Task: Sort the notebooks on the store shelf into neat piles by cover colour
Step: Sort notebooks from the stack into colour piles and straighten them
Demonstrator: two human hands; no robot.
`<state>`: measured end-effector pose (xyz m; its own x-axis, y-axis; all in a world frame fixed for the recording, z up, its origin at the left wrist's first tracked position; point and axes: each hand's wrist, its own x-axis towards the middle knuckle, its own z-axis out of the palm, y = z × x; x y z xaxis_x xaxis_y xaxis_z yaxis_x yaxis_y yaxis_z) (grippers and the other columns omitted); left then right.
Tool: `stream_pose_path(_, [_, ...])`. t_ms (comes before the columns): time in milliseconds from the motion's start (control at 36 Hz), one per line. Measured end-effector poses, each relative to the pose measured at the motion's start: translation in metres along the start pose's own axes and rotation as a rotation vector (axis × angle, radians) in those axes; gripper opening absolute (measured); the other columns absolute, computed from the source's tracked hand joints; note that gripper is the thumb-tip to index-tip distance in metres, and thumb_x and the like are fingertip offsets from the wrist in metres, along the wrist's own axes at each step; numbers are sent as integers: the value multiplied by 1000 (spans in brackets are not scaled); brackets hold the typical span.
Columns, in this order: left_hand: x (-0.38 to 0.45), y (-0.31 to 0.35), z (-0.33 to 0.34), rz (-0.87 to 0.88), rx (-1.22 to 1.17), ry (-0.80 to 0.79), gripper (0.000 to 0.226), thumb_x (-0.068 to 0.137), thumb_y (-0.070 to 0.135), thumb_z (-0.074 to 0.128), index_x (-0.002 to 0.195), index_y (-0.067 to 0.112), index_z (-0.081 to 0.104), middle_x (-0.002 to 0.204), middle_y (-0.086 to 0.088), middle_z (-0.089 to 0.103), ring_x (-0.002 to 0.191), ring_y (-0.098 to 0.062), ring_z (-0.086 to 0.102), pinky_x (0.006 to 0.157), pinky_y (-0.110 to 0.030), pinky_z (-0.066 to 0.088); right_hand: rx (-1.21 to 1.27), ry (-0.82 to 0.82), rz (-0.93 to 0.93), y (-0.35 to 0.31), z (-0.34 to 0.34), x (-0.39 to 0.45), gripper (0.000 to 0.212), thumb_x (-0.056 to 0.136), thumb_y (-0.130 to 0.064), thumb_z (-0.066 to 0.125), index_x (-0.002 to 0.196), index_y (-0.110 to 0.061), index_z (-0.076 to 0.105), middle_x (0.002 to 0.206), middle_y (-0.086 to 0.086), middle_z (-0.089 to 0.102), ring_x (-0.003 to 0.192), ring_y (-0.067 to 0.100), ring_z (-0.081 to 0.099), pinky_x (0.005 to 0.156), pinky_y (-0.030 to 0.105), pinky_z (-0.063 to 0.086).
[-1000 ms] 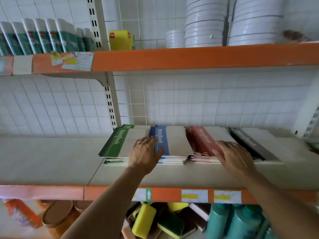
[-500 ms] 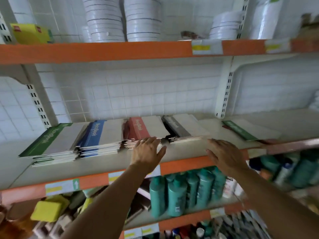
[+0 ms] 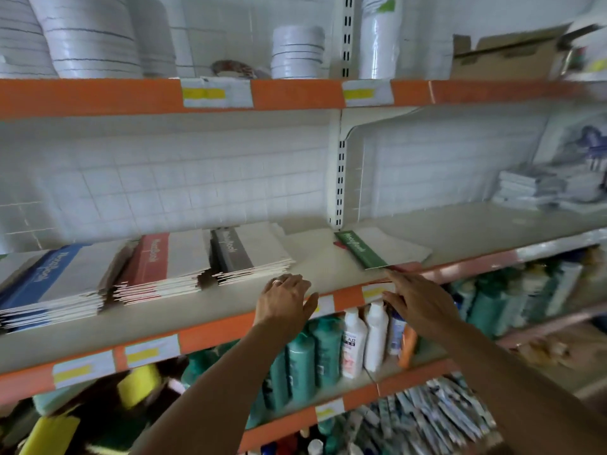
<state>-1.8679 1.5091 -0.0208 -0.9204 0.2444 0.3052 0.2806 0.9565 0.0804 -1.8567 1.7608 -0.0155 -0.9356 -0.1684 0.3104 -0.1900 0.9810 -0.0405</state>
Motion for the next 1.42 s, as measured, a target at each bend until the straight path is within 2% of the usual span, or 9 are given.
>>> stream_pose_path(472, [123,45,48,52,-46,-35,42,101,42,30,136,29,47,148,6,40,138,-14,31,111,-29,22,57,-163,82,63,18,89,62,97,-47,45,150,-23,23,148,-2,39,133,17,37,104,31,34])
stream_pose_path(750, [145,51,63,-18,-21,-46,41,101,42,31,136,28,48,149,5,40,138,-15,31,112,-30,22,44,-411,-7,84,54,140,92,86,-65,50,153,-27,-1,161,2,3,147,22,8,117,39,12])
stream_pose_path(833, [146,55,67,-48,-15,-31,41,101,42,31,137,28,48,149,6,40,138,-14,31,111,-29,23,53,-447,-22,91,61,153,100,80,-73,50,153,-26,0,160,3,10,144,23,18,116,43,22])
stream_pose_path(917, [147,61,71,-66,-28,-7,40,101,39,35,135,26,51,146,5,43,136,-15,34,109,-28,25,-2,-374,-87,95,63,162,92,79,-77,47,148,-23,22,145,4,41,126,23,44,99,40,41])
stream_pose_path(1028, [147,78,73,-80,-90,176,31,91,32,42,99,17,69,101,-3,66,96,-25,62,74,-33,48,-107,-201,-247,98,58,167,56,93,-67,26,108,-21,53,105,4,65,92,22,61,76,33,48])
stream_pose_path(1083, [148,90,74,-66,-72,290,26,82,30,42,80,16,64,80,-3,60,71,-25,60,52,-29,45,-110,-150,-289,101,54,169,40,101,-45,27,117,-21,54,105,6,66,93,25,63,72,32,44])
stream_pose_path(1222, [158,135,79,35,-142,249,26,85,30,41,76,15,61,76,-3,58,59,-27,59,44,-28,42,-134,-55,-294,122,42,170,43,97,-16,39,139,-24,35,121,3,62,100,25,63,69,30,42])
stream_pose_path(1306, [169,164,78,49,-145,75,28,92,33,47,104,16,66,104,-4,63,94,-27,61,72,-32,48,-137,-28,-249,136,34,171,53,98,-16,38,147,-25,23,133,1,54,108,23,60,75,30,45])
stream_pose_path(1417, [182,181,86,-80,-124,-182,50,94,46,49,138,23,46,143,-1,45,133,-22,36,107,-35,29,-180,-34,-232,155,34,168,63,95,-5,39,150,-24,16,140,1,48,116,22,55,85,32,47])
